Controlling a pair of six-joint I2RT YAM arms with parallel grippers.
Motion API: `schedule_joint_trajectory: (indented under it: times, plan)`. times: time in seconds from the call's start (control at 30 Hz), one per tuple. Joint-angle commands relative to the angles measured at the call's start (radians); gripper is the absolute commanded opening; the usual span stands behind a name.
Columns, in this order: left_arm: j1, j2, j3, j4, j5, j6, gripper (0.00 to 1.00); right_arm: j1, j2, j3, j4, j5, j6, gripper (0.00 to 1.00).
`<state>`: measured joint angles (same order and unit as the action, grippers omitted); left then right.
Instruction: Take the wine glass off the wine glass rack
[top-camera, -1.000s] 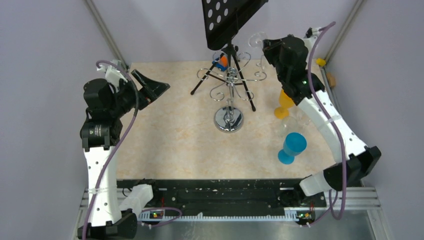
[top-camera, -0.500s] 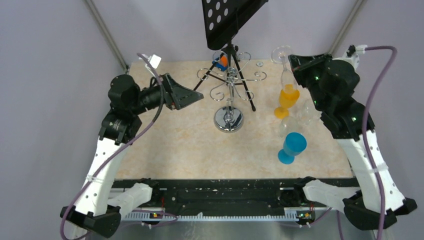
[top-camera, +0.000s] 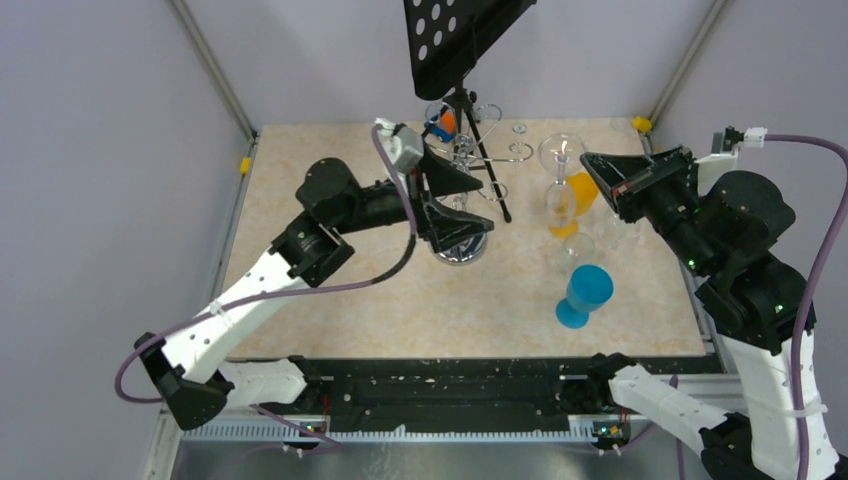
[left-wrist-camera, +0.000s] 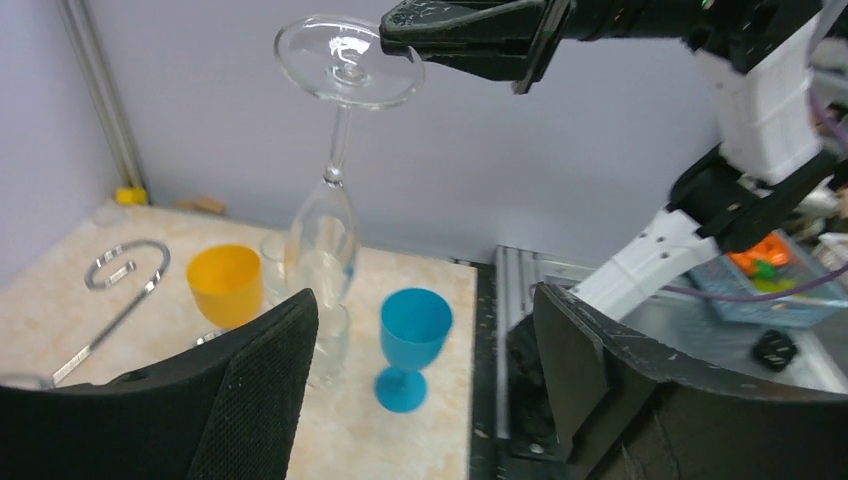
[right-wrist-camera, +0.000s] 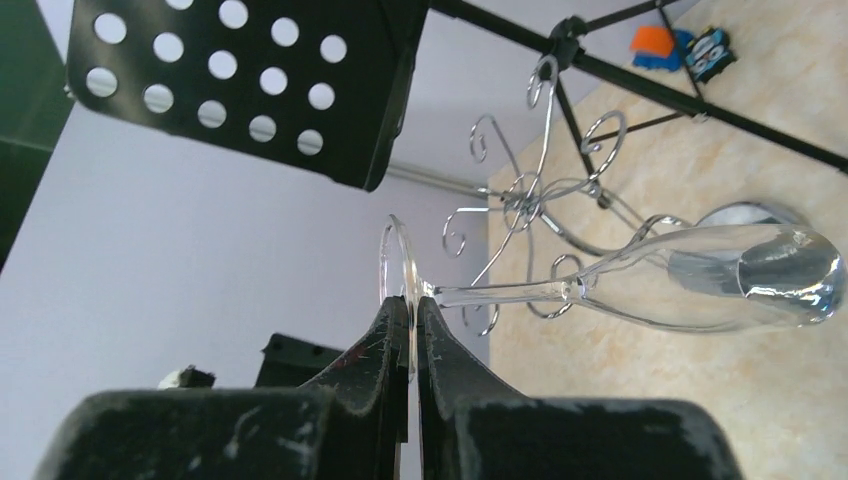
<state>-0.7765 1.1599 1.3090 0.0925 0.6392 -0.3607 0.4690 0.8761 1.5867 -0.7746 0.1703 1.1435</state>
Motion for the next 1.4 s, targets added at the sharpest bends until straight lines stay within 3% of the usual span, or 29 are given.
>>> schedule_joint_trajectory:
  times: [0.0, 0.37, 0.6, 0.97, 1.23, 1.37]
  plan:
    - [-0.062, 0.084, 0.024, 0.189, -0.056, 0.342, 0.82, 0.007, -0.015, 0.034, 0.039, -0.123, 0.065, 0.00]
    - [-0.109, 0.315, 0.125, 0.487, -0.048, 0.395, 0.78, 0.007, -0.023, 0.045, 0.036, -0.204, 0.116, 0.00]
    - [-0.116, 0.388, 0.175, 0.563, 0.065, 0.268, 0.61, 0.007, -0.029, 0.047, 0.025, -0.198, 0.118, 0.00]
    - [-0.121, 0.393, 0.147, 0.582, 0.064, 0.215, 0.29, 0.007, -0.040, 0.035, 0.045, -0.195, 0.129, 0.00]
    - [-0.121, 0.420, 0.161, 0.568, 0.107, 0.164, 0.39, 0.007, -0.047, 0.017, 0.083, -0.202, 0.148, 0.00]
    - [-0.121, 0.432, 0.168, 0.566, 0.117, 0.162, 0.36, 0.007, -0.053, 0.005, 0.108, -0.215, 0.171, 0.00]
